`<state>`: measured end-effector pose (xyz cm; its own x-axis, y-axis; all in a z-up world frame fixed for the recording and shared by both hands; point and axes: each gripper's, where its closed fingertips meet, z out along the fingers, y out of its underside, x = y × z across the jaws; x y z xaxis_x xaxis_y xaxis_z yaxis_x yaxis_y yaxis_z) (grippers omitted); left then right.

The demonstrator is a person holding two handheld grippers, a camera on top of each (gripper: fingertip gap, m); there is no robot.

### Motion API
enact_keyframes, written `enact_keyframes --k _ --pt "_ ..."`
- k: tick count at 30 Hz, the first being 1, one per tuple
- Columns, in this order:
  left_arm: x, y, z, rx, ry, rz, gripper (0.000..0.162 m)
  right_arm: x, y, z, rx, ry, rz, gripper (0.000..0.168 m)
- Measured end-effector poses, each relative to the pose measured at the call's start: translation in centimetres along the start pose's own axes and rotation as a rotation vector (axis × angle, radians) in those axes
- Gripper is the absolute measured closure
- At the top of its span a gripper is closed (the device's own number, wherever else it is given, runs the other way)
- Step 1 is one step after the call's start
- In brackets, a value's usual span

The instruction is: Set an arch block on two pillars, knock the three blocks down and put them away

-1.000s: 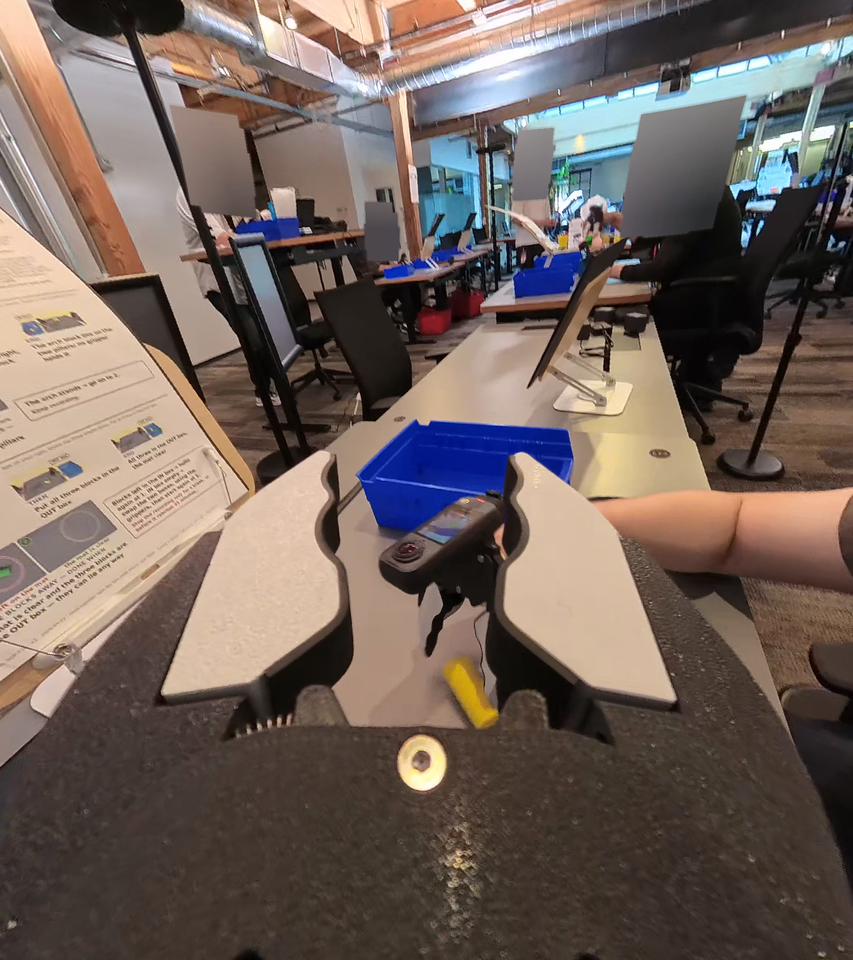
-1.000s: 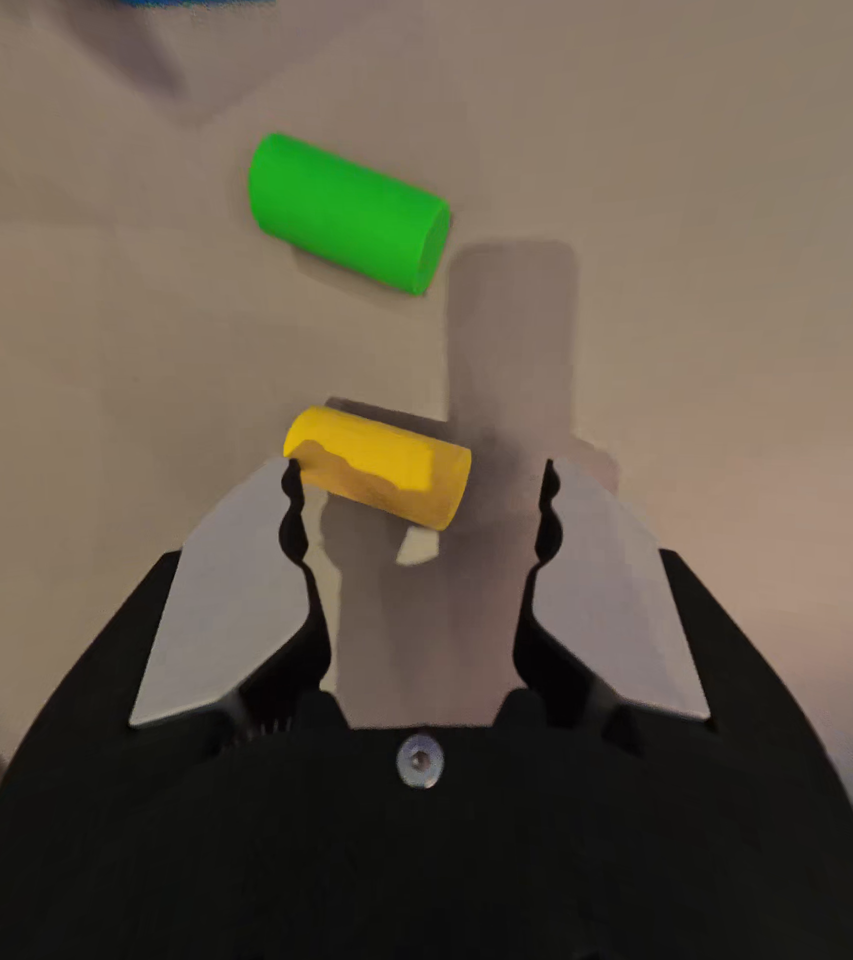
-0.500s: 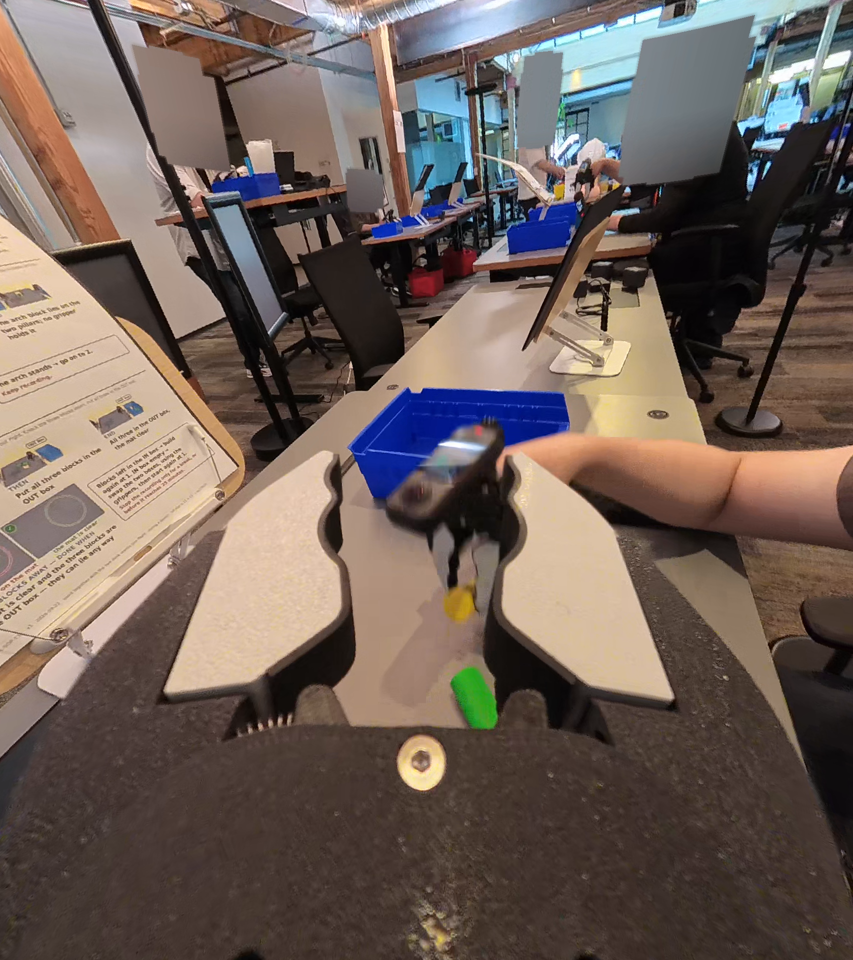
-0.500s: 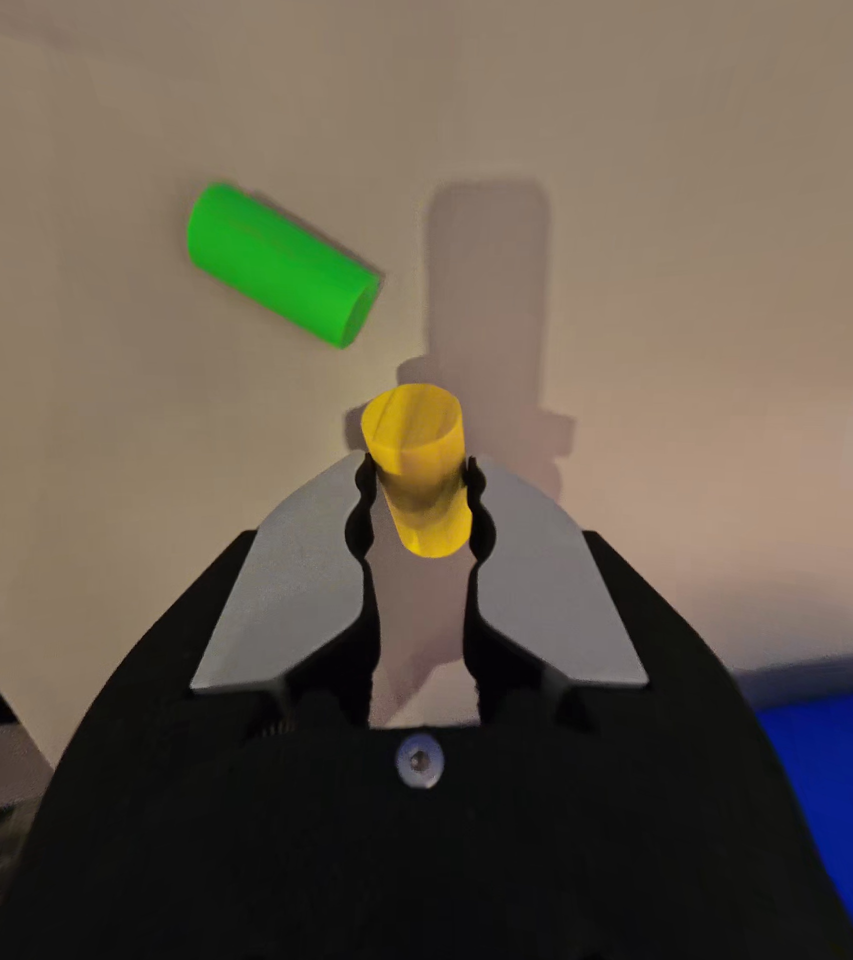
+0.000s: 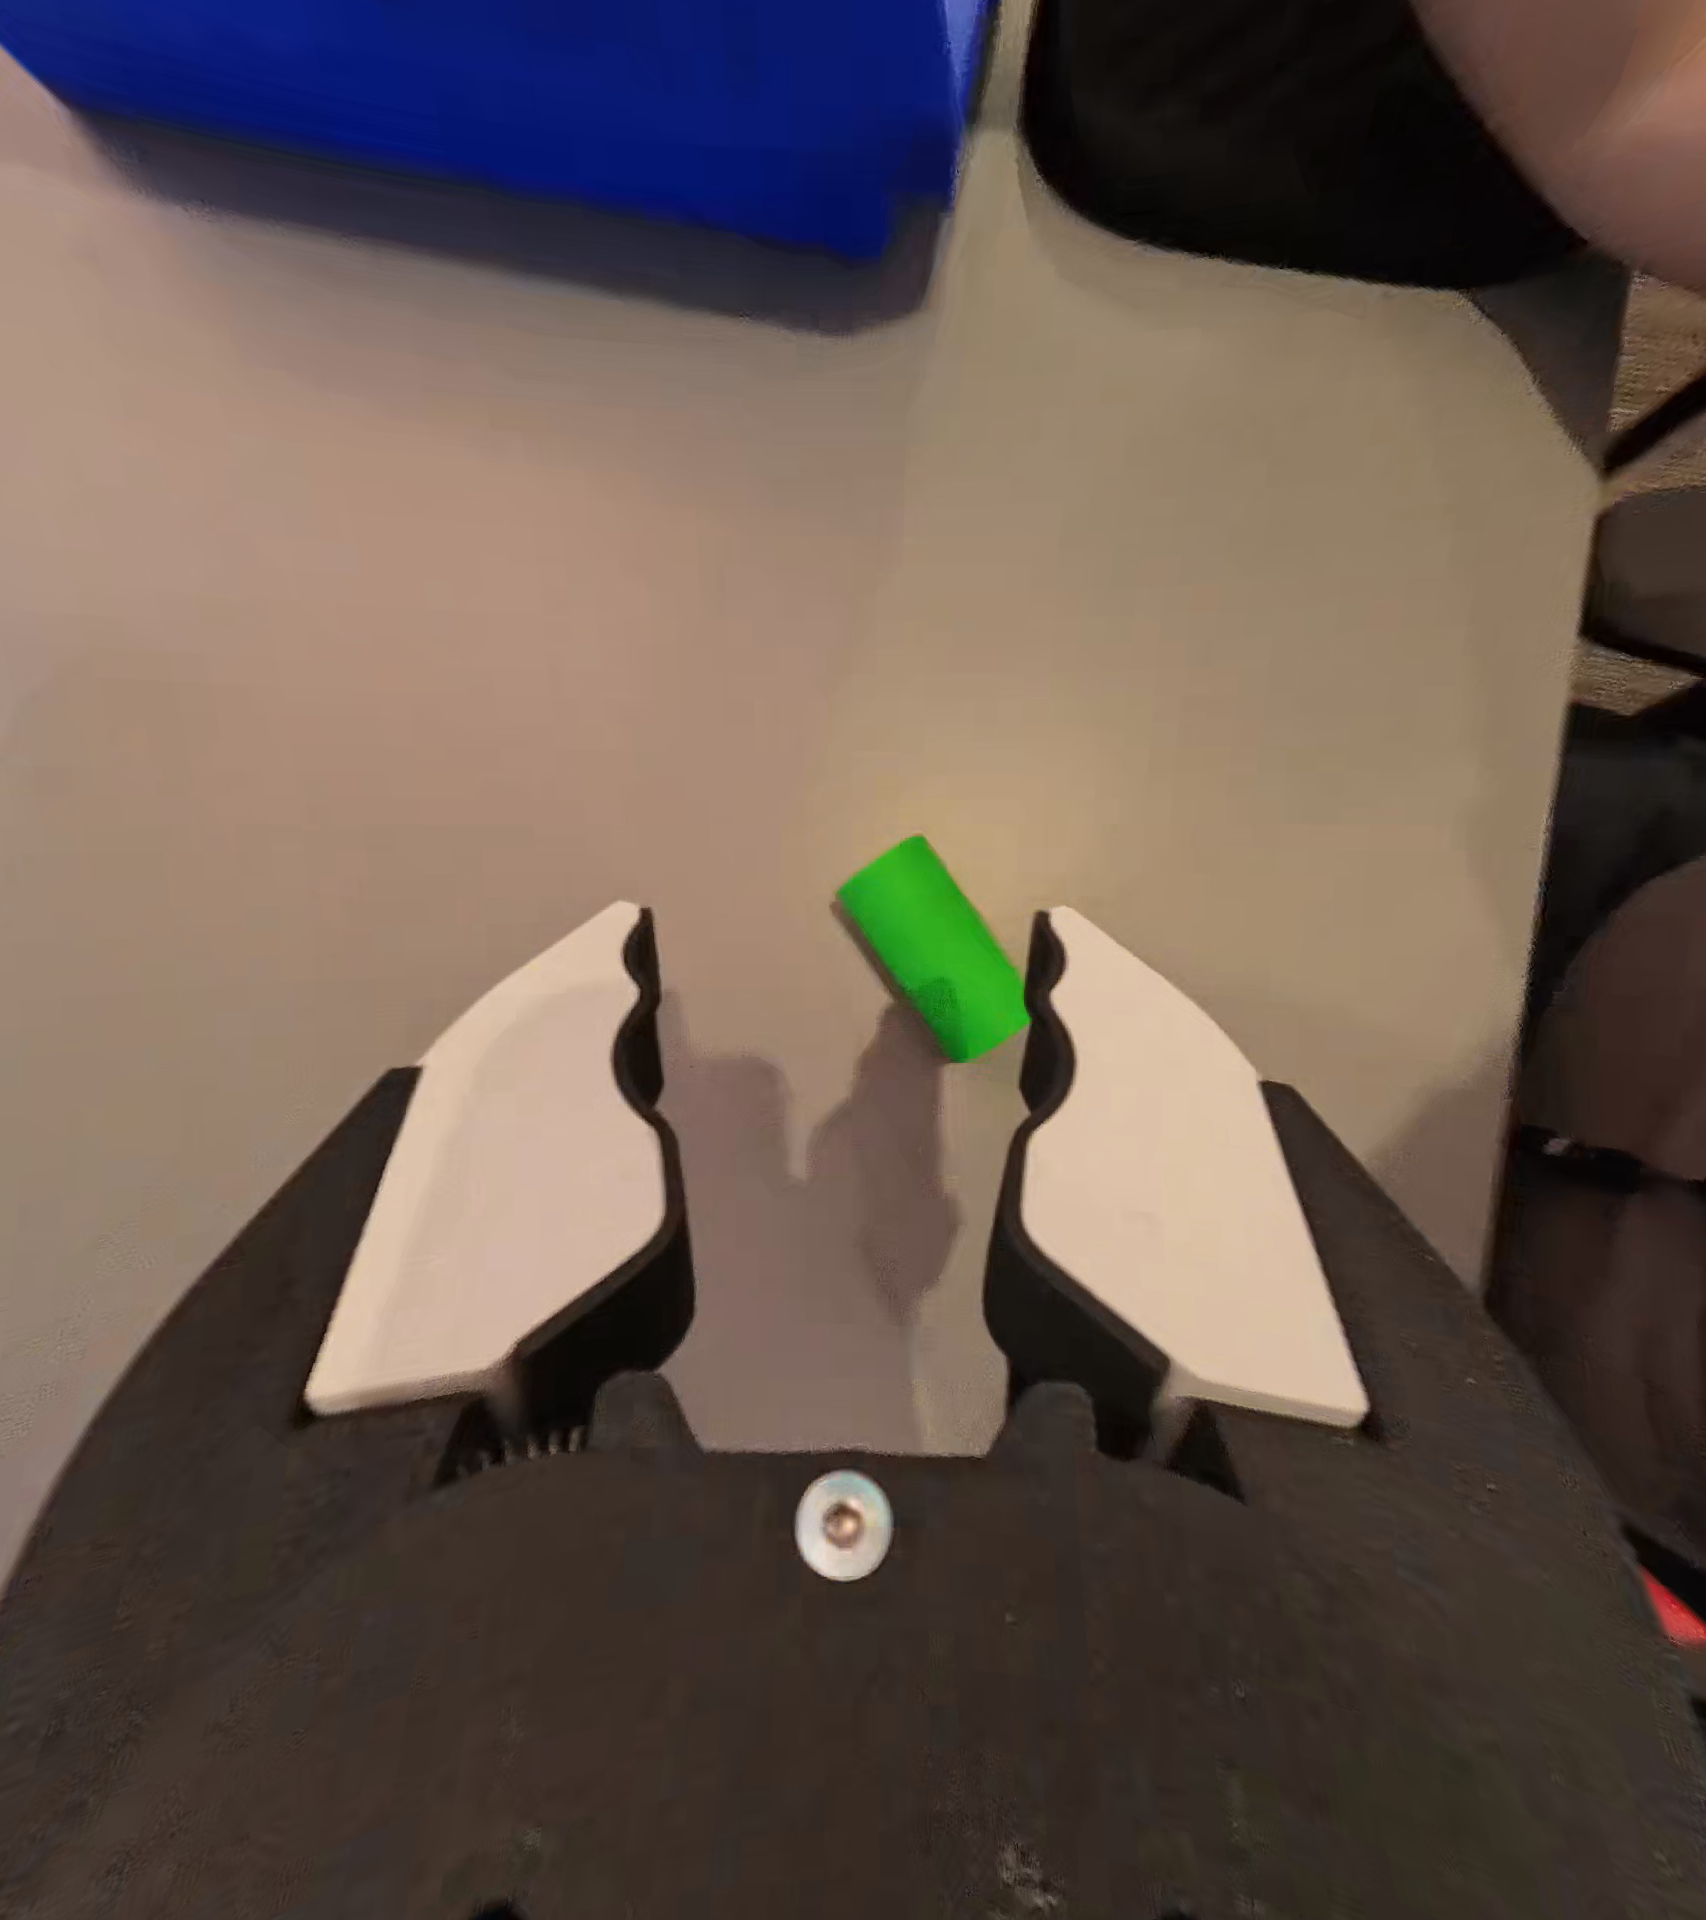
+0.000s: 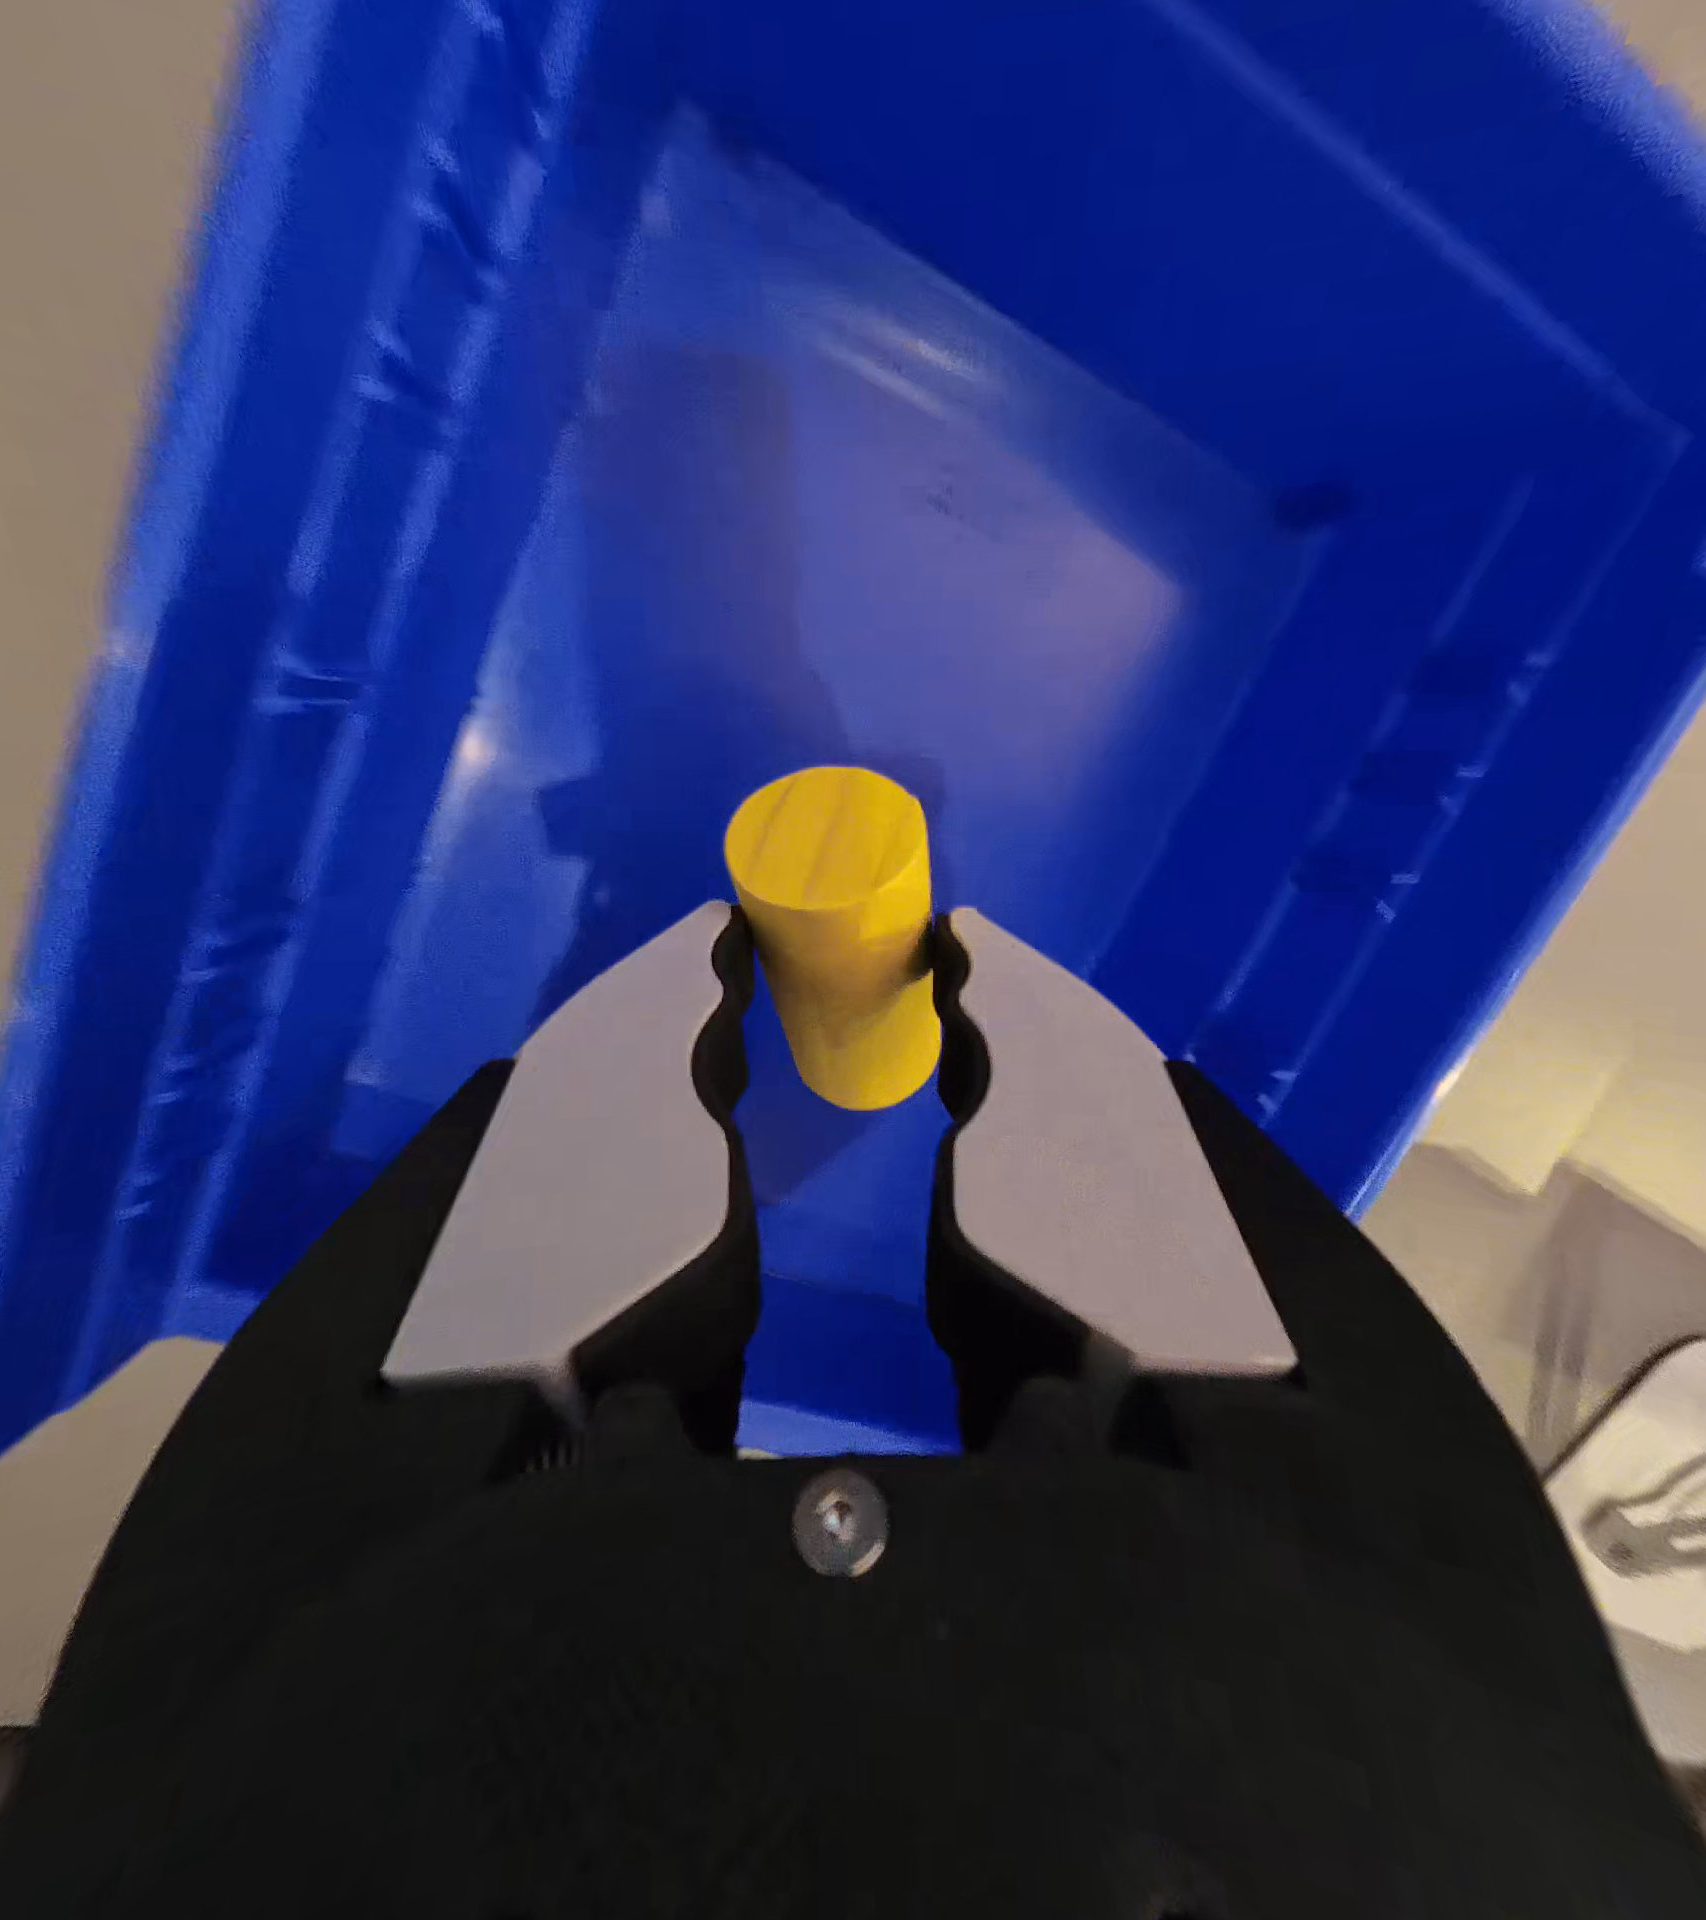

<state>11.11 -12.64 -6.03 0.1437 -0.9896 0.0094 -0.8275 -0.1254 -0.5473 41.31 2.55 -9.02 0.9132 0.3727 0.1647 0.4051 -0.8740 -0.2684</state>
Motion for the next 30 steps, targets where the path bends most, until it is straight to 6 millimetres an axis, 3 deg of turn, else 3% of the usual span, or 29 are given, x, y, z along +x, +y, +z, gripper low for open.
enact_keyframes --k 2,4,7,9,12,15,16,18,21,24,27,30 --pt "1.4 -0.1 3.2 -0.048 0.061 -0.046 0.088 0.7 0.2 1.0 -0.026 0.020 -0.021 0.132" --pt "1.6 0.1 5.4 -0.097 0.012 -0.035 0.086 1.1 -0.2 1.4 0.001 0.029 -0.024 0.133" --pt "4.0 1.5 7.7 -0.212 0.054 -0.021 0.083 2.3 -1.0 0.9 0.057 0.071 0.003 0.133" --pt "4.2 2.7 8.7 -0.294 -0.005 0.018 0.078 3.1 -1.3 0.3 0.100 0.086 0.025 0.133" --pt "4.7 3.6 9.6 -0.360 -0.024 0.060 0.089 3.5 -1.5 -0.6 0.155 0.061 0.046 0.133" --pt "4.8 3.7 10.1 -0.361 0.004 0.071 0.120 3.9 -1.3 -1.2 0.175 0.057 0.053 0.133" --pt "4.8 3.6 10.1 -0.359 0.016 0.073 0.122 4.0 -1.3 -1.3 0.180 0.056 0.052 0.133" --pt "4.6 3.7 10.0 -0.362 0.040 0.097 0.122 4.1 -1.3 -1.7 0.196 0.055 0.051 0.133" --pt "2.6 3.8 9.0 -0.359 0.012 0.081 0.124 3.6 -2.4 -3.0 0.279 0.034 0.039 0.133" --pt "0.7 1.8 6.4 -0.193 0.071 -0.032 0.126 2.2 -4.8 -5.7 0.455 0.002 -0.010 0.133" --pt "-1.3 -0.5 2.5 0.019 0.136 -0.167 0.126 -1.6 -7.5 -10.0 0.711 -0.113 -0.163 0.134" --pt "-3.4 -1.3 -0.5 0.139 0.101 -0.211 0.126 -8.3 -7.8 -13.7 0.884 -0.348 -0.419 0.134"
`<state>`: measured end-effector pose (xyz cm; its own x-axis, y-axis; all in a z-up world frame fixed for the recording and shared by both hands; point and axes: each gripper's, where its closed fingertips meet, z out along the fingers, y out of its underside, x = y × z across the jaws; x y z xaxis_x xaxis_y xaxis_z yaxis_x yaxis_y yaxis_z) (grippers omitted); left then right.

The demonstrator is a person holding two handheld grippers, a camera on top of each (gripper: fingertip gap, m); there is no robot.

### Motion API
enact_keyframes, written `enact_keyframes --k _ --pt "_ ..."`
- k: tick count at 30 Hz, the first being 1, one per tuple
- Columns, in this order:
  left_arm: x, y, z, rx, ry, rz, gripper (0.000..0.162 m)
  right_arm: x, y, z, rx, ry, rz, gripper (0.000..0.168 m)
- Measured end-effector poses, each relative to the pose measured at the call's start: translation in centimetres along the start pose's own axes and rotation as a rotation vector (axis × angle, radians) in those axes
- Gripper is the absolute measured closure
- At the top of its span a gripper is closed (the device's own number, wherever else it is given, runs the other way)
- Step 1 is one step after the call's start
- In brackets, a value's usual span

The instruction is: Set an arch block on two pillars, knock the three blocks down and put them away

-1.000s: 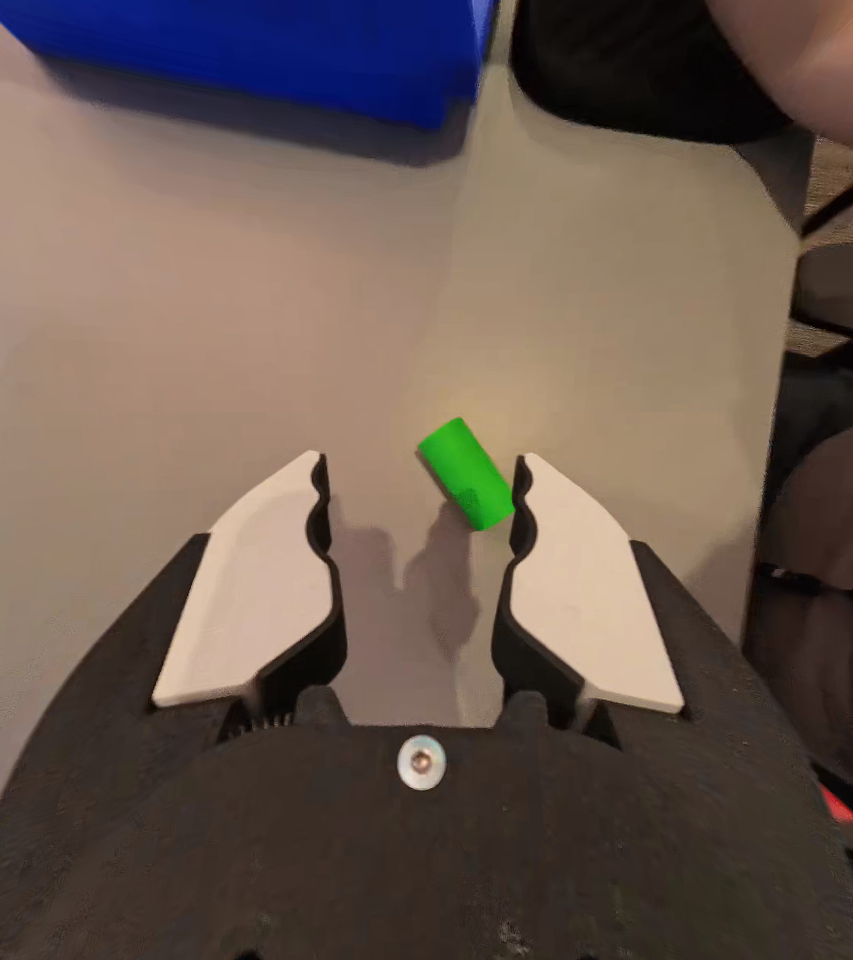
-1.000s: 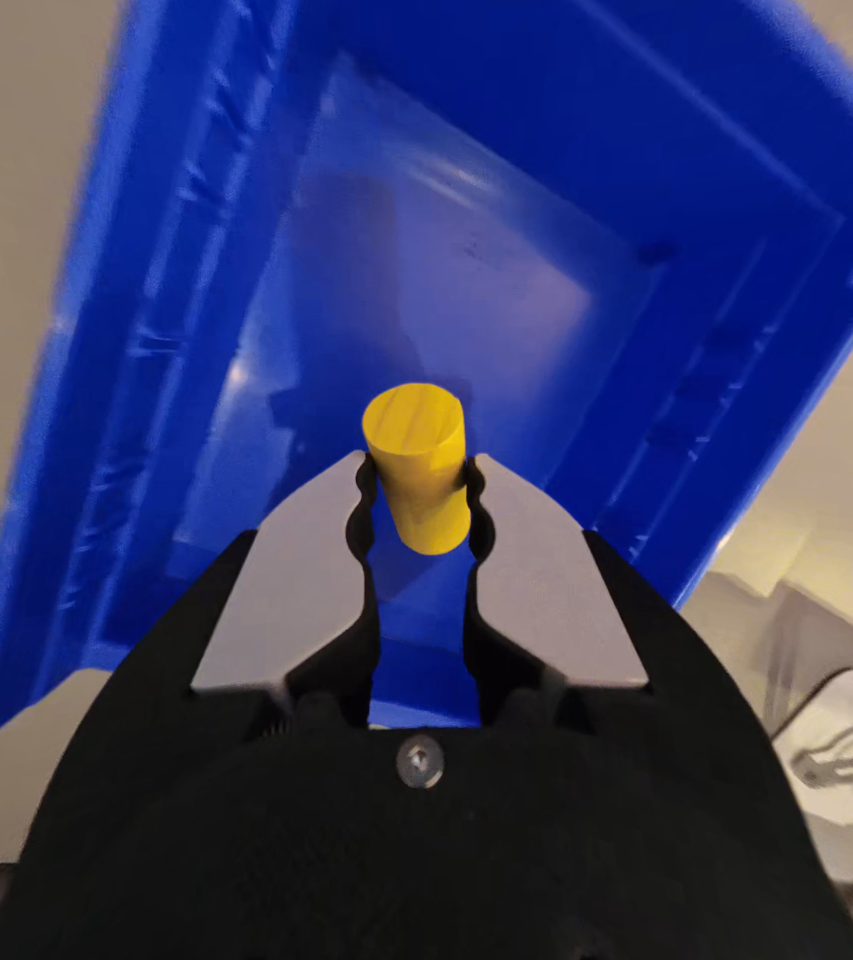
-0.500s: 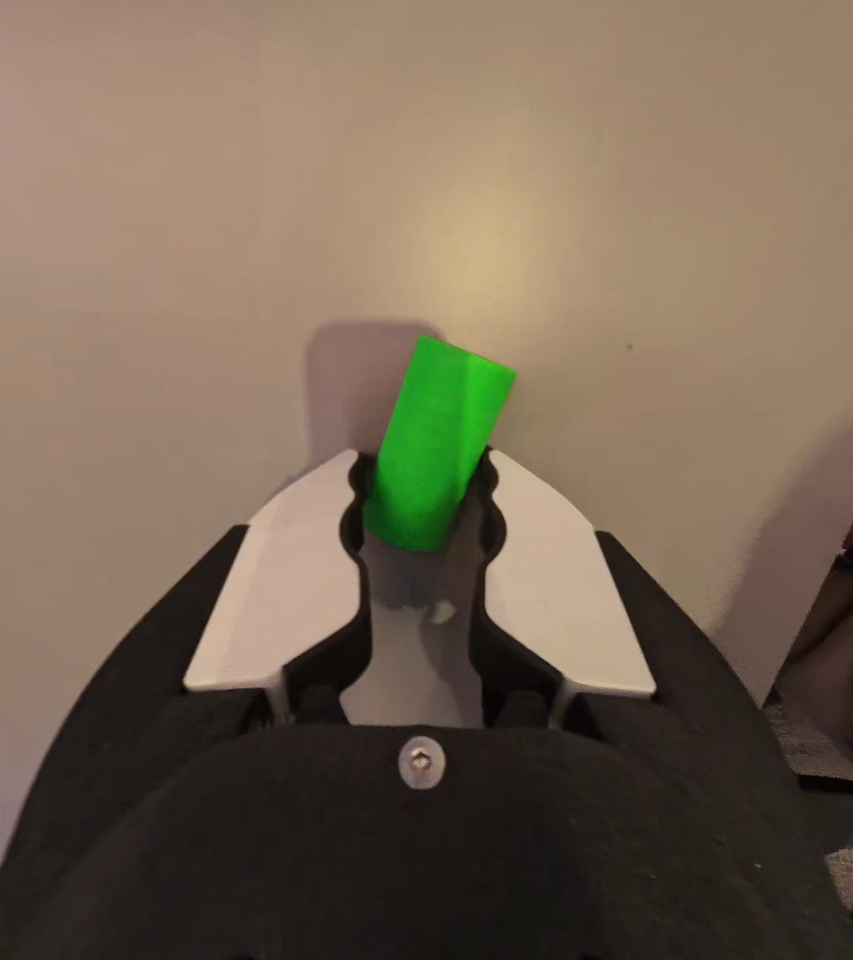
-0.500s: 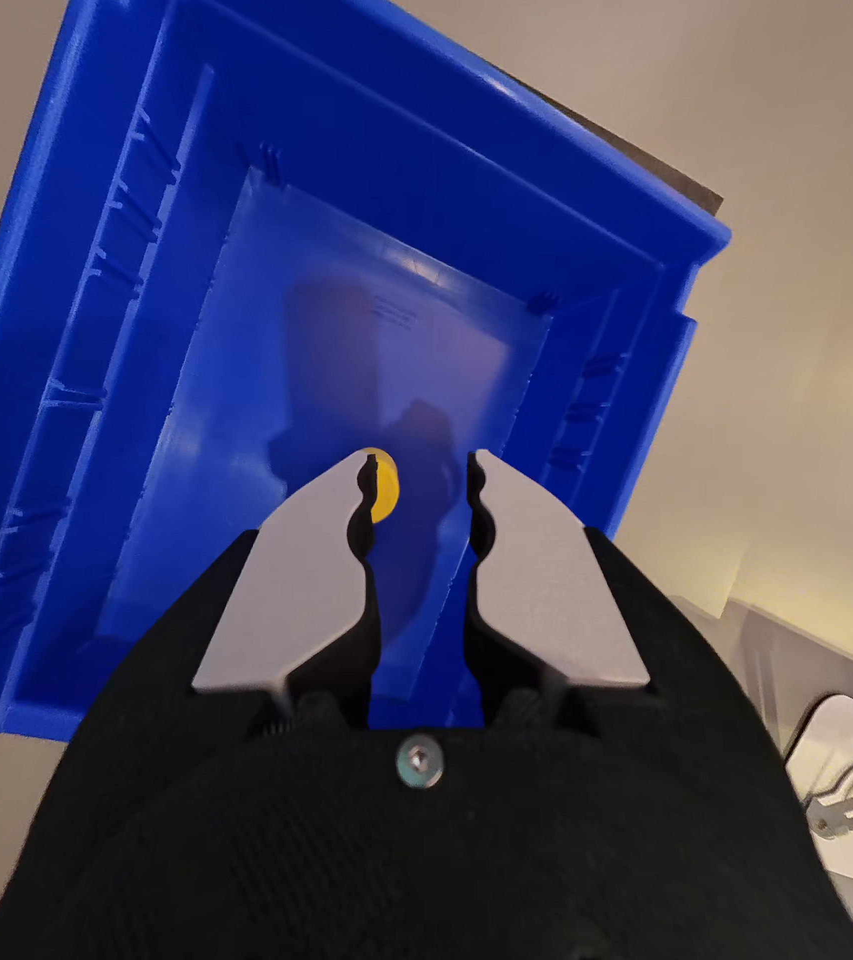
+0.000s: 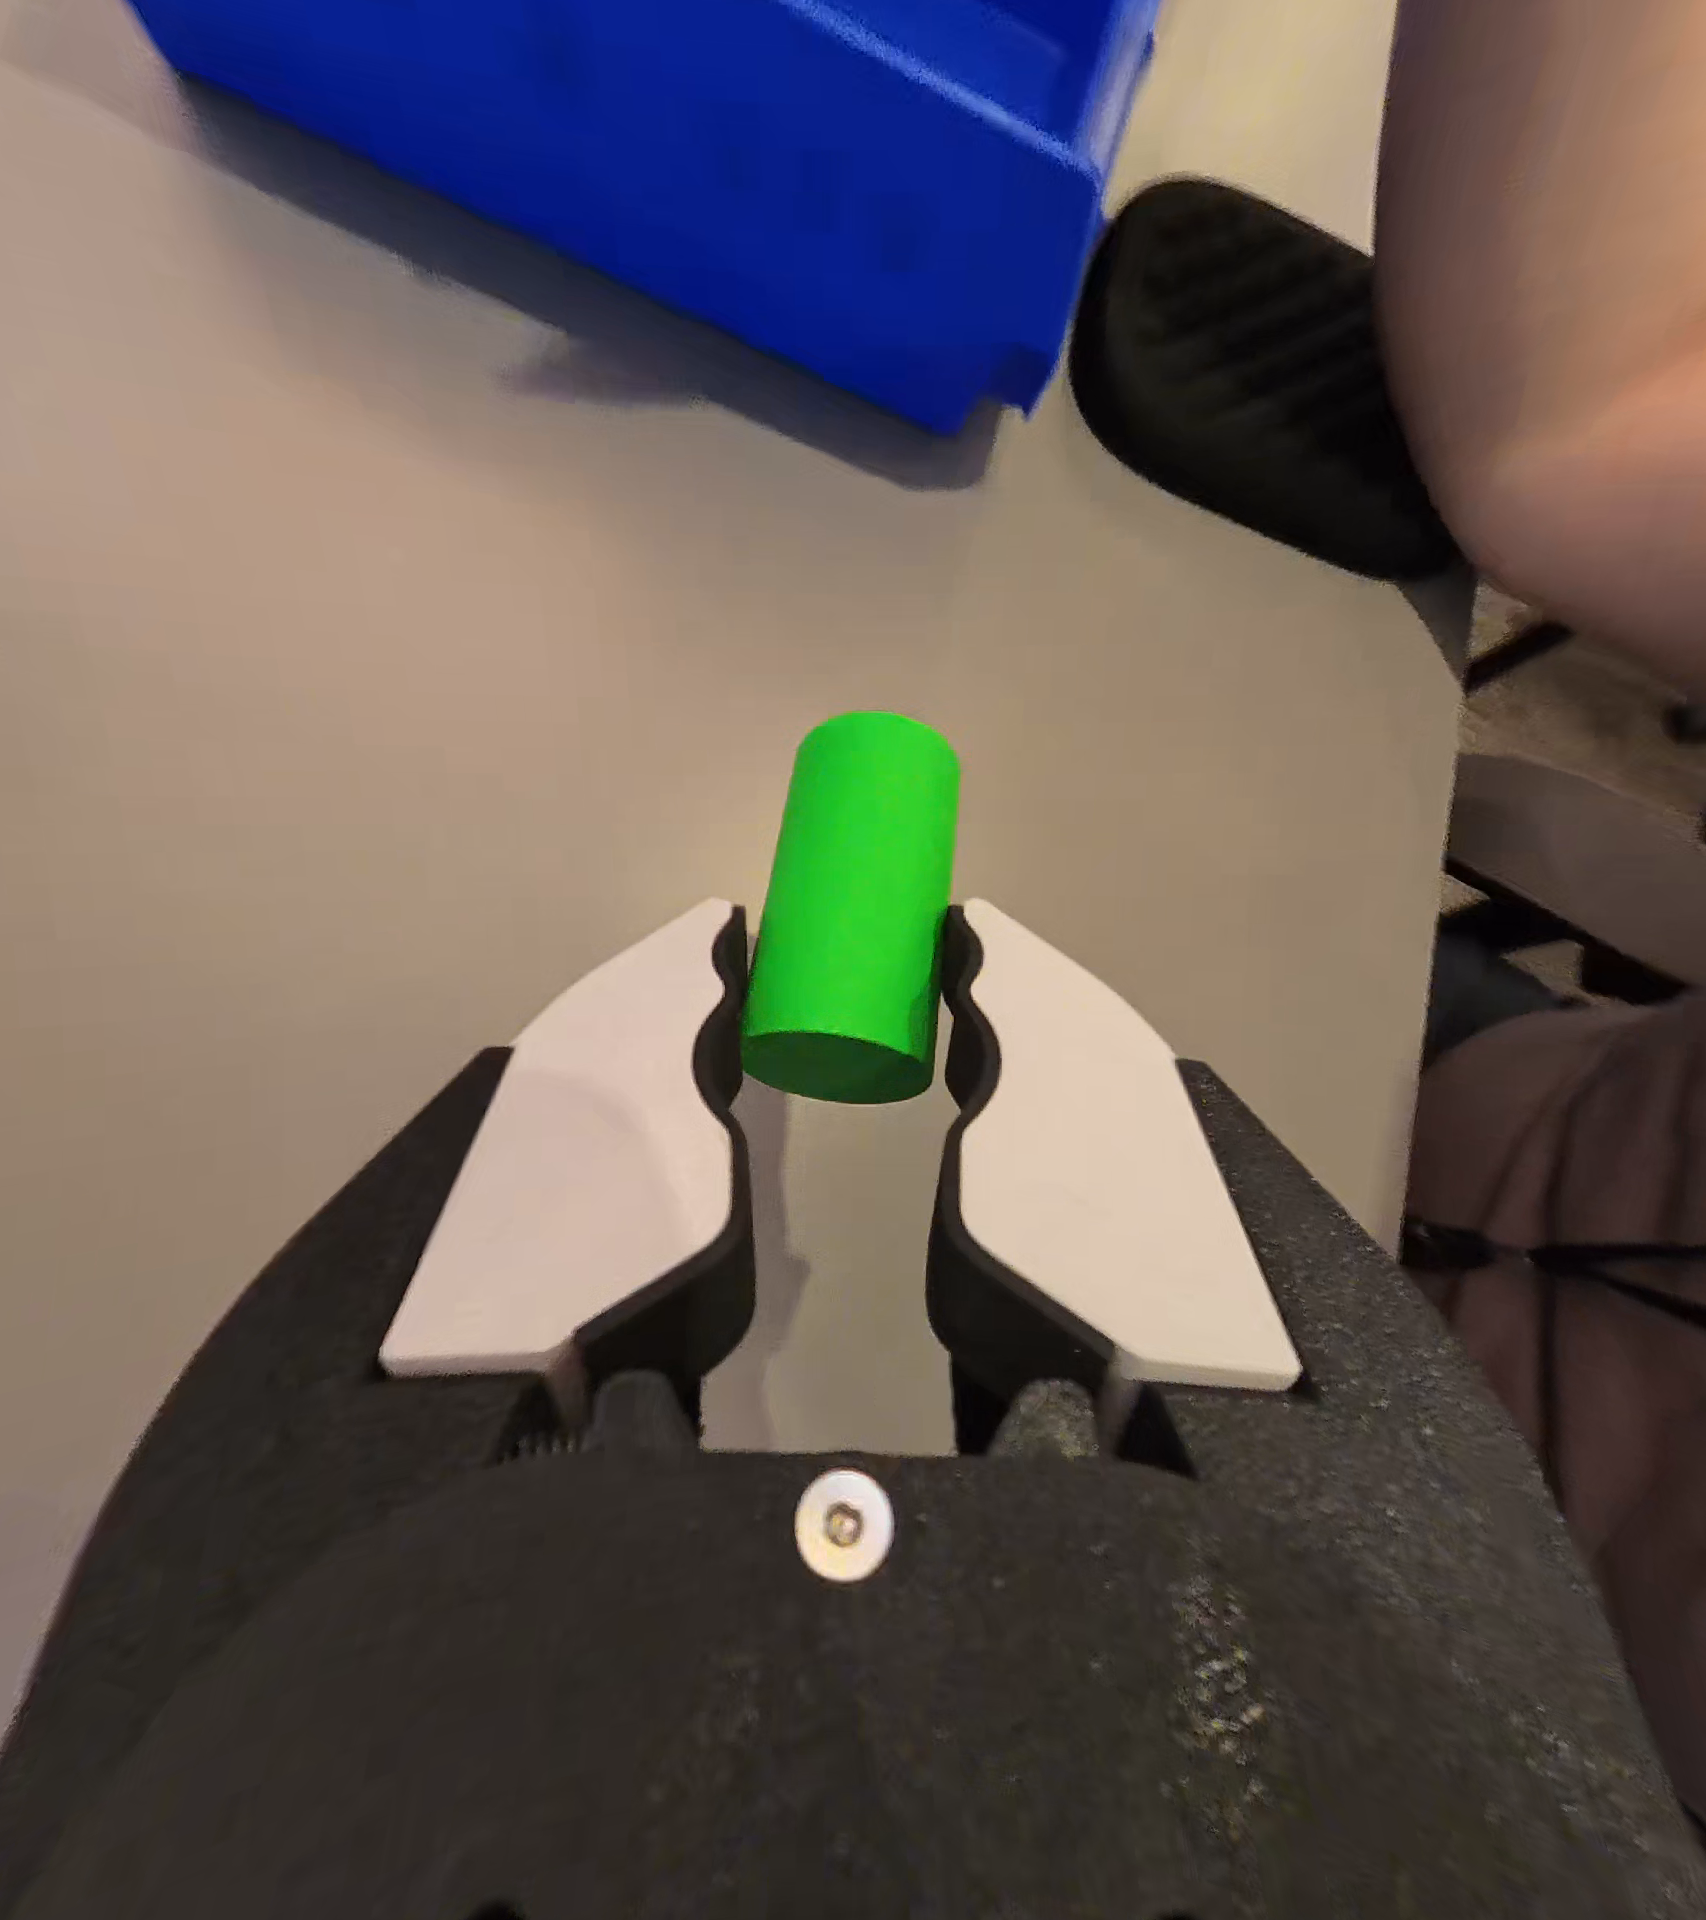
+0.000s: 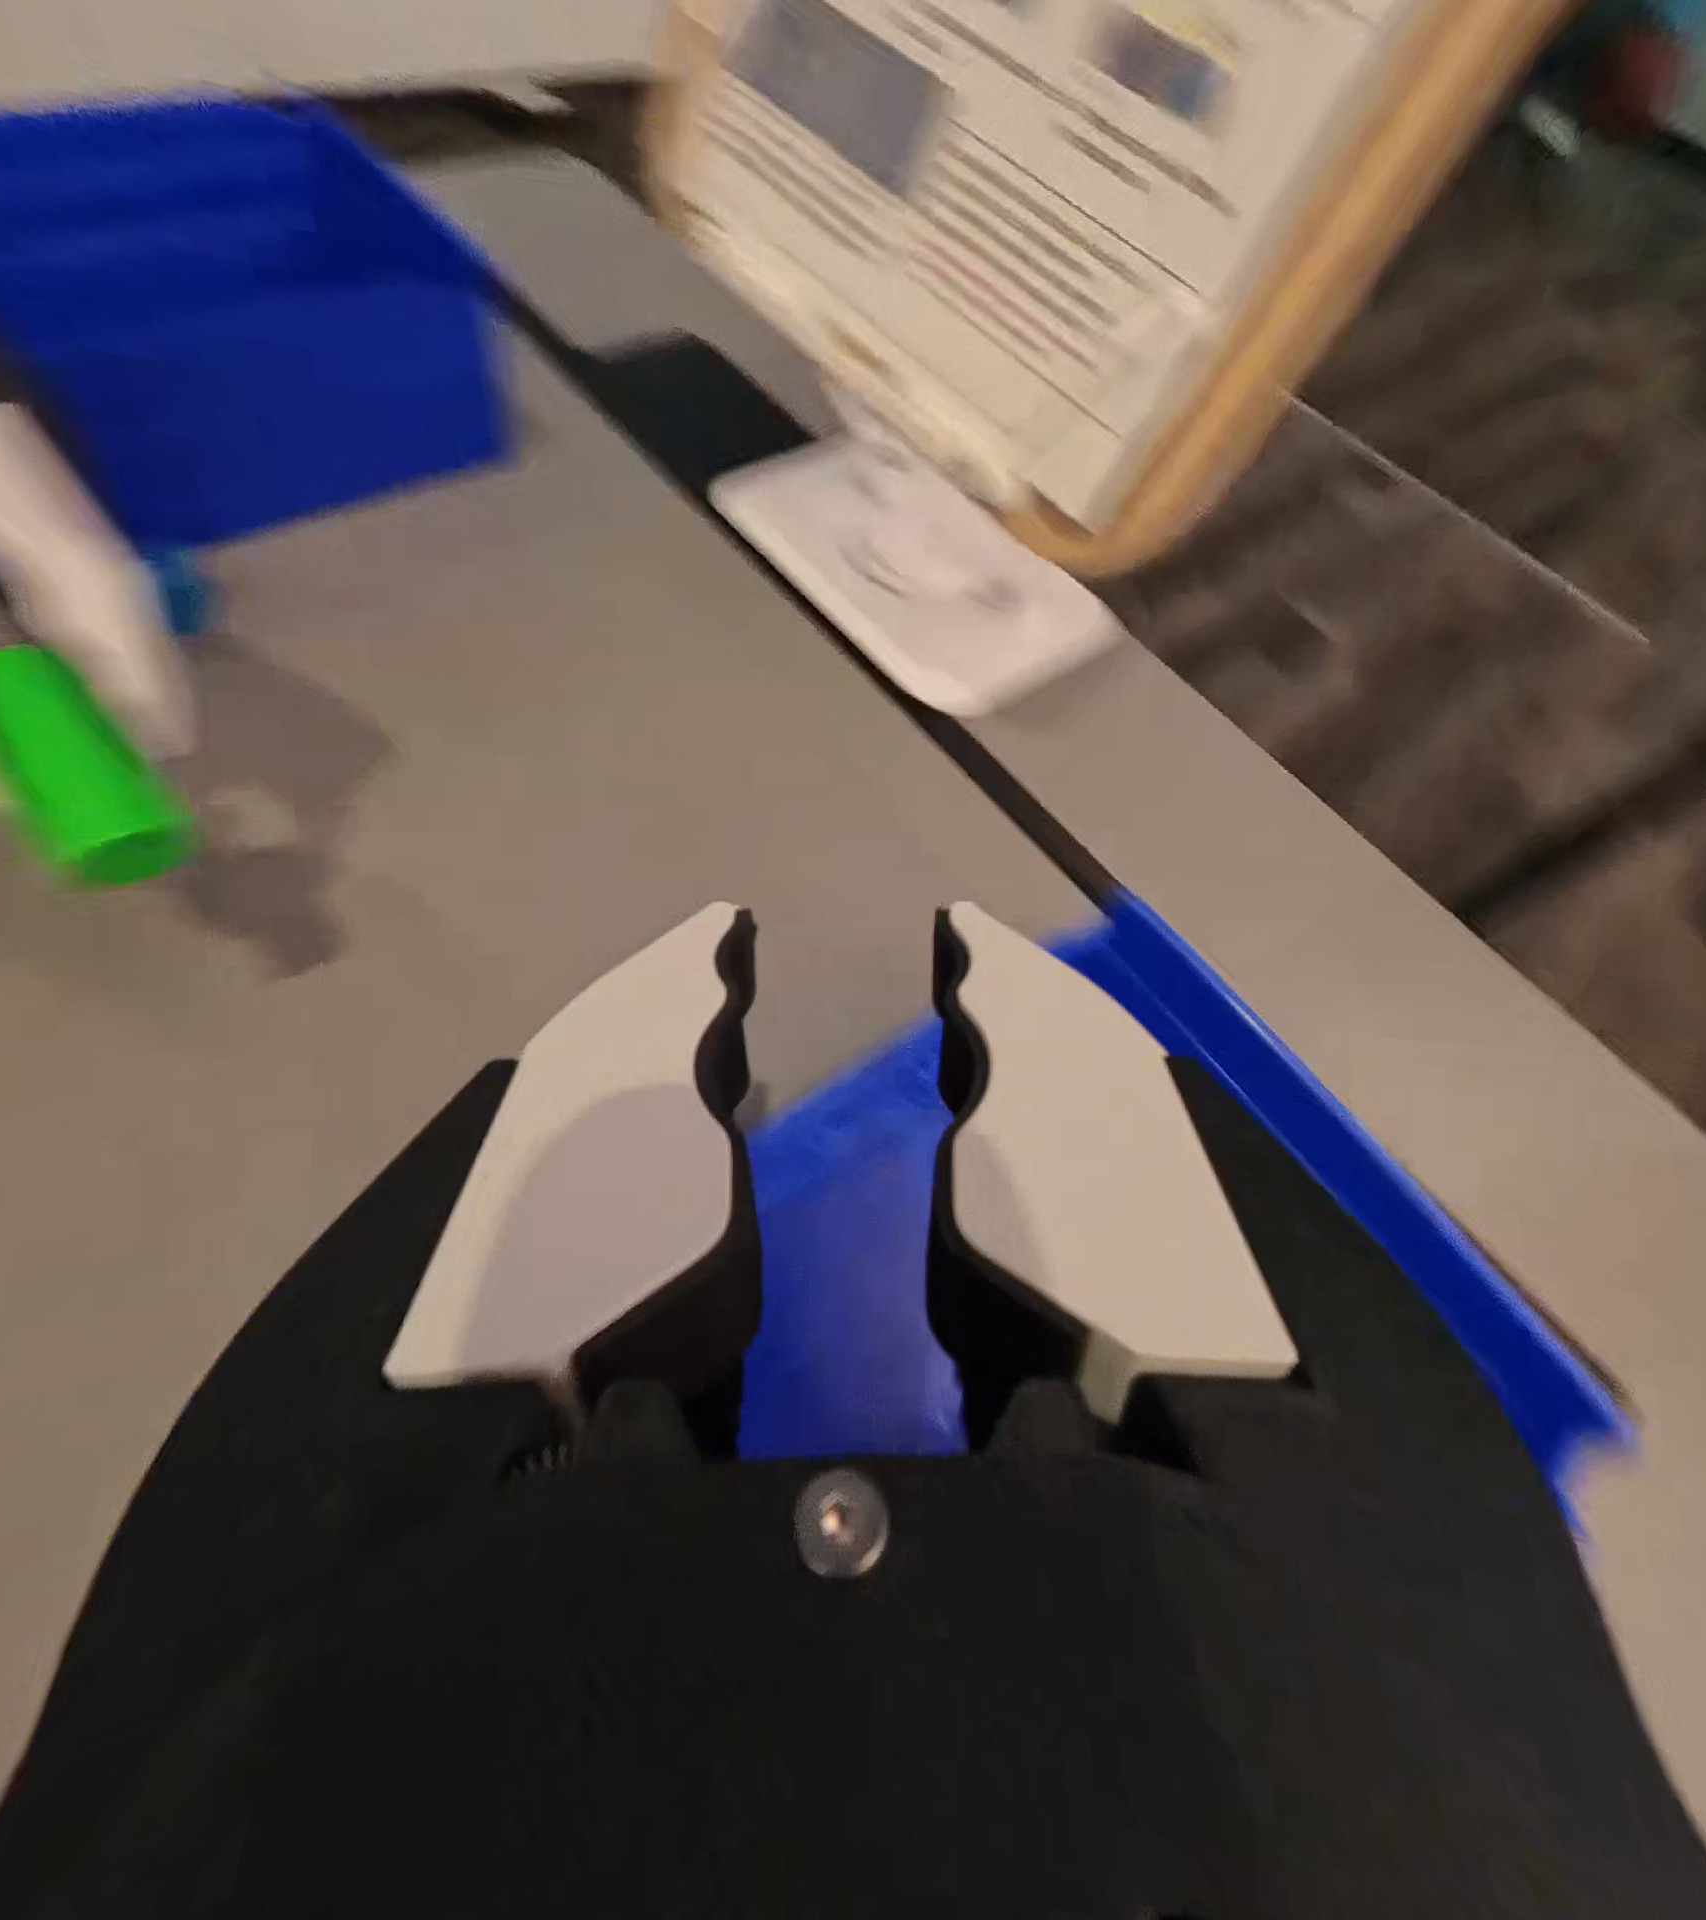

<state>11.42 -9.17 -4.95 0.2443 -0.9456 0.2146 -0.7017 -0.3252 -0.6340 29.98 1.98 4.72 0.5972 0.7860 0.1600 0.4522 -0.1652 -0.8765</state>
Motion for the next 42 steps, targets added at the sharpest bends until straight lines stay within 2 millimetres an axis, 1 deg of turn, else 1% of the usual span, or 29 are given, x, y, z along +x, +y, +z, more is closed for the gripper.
enact_keyframes --k 1,3,5,6,8,9,11,13,15,17,19,20,21,22,23,24,25,26,27,29,30,31,32,35,37,38,39,40,42 --pt "-0.5 -0.4 -0.9 0.028 -0.032 0.012 0.126 -2.8 -1.1 0.2 0.049 -0.129 -0.048 0.134" --pt "-0.7 -1.2 -2.4 0.088 -0.066 0.036 0.126 -7.8 -2.8 0.7 0.118 -0.344 -0.115 0.127" --pt "-0.2 -2.1 -3.4 0.137 -0.066 0.051 0.126 -11.6 -3.9 1.7 0.135 -0.458 -0.181 0.121" --pt "0.1 -2.3 -3.6 0.148 -0.066 0.066 0.126 -13.4 -4.0 2.5 0.127 -0.501 -0.221 0.120" --pt "0.5 -2.6 -3.8 0.157 -0.081 0.092 0.126 -16.3 -3.6 4.2 0.073 -0.551 -0.299 0.117" --pt "0.8 -2.6 -3.8 0.155 -0.082 0.098 0.126 -17.3 -2.9 5.1 0.018 -0.554 -0.334 0.116" --pt "1.2 -2.9 -3.8 0.168 -0.075 0.100 0.126 -18.4 -1.8 6.6 -0.061 -0.543 -0.388 0.115" --pt "1.6 -3.0 -3.5 0.168 -0.058 0.101 0.126 -19.6 -1.4 7.3 -0.078 -0.588 -0.388 0.116" --pt "1.7 -3.0 -3.1 0.164 -0.054 0.109 0.126 -20.2 -1.1 7.8 -0.093 -0.622 -0.368 0.116" --pt "1.4 -2.9 -2.7 0.154 -0.072 0.118 0.126 -20.5 -1.0 7.8 -0.091 -0.658 -0.365 0.132" --pt "1.1 -3.3 -2.8 0.190 -0.084 0.113 0.125 -19.9 -1.1 7.6 -0.087 -0.640 -0.368 0.132" --pt "0.7 -3.4 -3.0 0.198 -0.100 0.100 0.117 -19.0 -1.1 7.2 -0.101 -0.612 -0.370 0.132" --pt "0.2 -3.4 -3.5 0.191 -0.124 0.091 0.101 -17.6 -0.9 6.7 -0.125 -0.558 -0.371 0.132" --pt "-0.3 -3.0 -4.1 0.175 -0.154 0.090 0.093 -15.7 -0.8 6.0 -0.142 -0.484 -0.368 0.132" --pt "-1.1 -2.5 -4.7 0.151 -0.197 0.084 0.092 -13.3 -0.8 5.1 -0.151 -0.388 -0.351 0.133" --pt "-2.2 -1.7 -5.5 0.119 -0.259 0.070 0.091 -10.3 -0.5 4.1 -0.174 -0.273 -0.316 0.133" --pt "-3.4 -0.8 -6.3 0.078 -0.326 0.046 0.093 -7.5 0.3 2.9 -0.206 -0.174 -0.265 0.133" --pt "-4.7 0.4 -7.1 0.027 -0.397 0.002 0.105 -5.1 1.3 1.8 -0.235 -0.104 -0.199 0.133" --pt "-6.0 1.7 -8.0 -0.024 -0.465 -0.068 0.116 -2.9 2.8 0.9 -0.282 -0.041 -0.127 0.133" --pt "-7.9 4.5 -9.1 -0.133 -0.551 -0.196 0.114 1.2 6.4 -0.2 -0.425 0.119 -0.013 0.132" --pt "-8.5 5.6 -9.5 -0.180 -0.577 -0.236 0.114 2.7 8.4 -0.5 -0.530 0.188 0.026 0.132" --pt "-9.1 6.7 -9.7 -0.224 -0.605 -0.264 0.114 3.6 10.3 -0.7 -0.630 0.230 0.043 0.132" --pt "-9.6 7.9 -9.9 -0.278 -0.633 -0.294 0.112 3.8 11.9 -0.5 -0.712 0.235 0.052 0.132" --pt "-10.3 11.7 -9.7 -0.476 -0.658 -0.363 0.109 3.5 15.8 1.0 -0.886 0.181 0.092 0.132" --pt "-10.5 13.7 -9.1 -0.586 -0.657 -0.391 0.110 3.4 18.0 1.3 -0.980 0.156 0.121 0.132" --pt "-10.6 14.5 -8.8 -0.639 -0.656 -0.402 0.110 3.3 18.8 1.3 -1.017 0.145 0.130 0.132" --pt "-10.6 15.3 -8.6 -0.685 -0.650 -0.411 0.110 3.4 19.1 1.2 -1.032 0.152 0.132 0.131" --pt "-10.8 15.8 -8.6 -0.730 -0.667 -0.410 0.110 3.4 19.0 1.2 -1.021 0.148 0.144 0.132" --pt "-11.0 15.8 -8.4 -0.756 -0.694 -0.369 0.107 3.1 19.1 1.1 -1.019 0.127 0.156 0.131"
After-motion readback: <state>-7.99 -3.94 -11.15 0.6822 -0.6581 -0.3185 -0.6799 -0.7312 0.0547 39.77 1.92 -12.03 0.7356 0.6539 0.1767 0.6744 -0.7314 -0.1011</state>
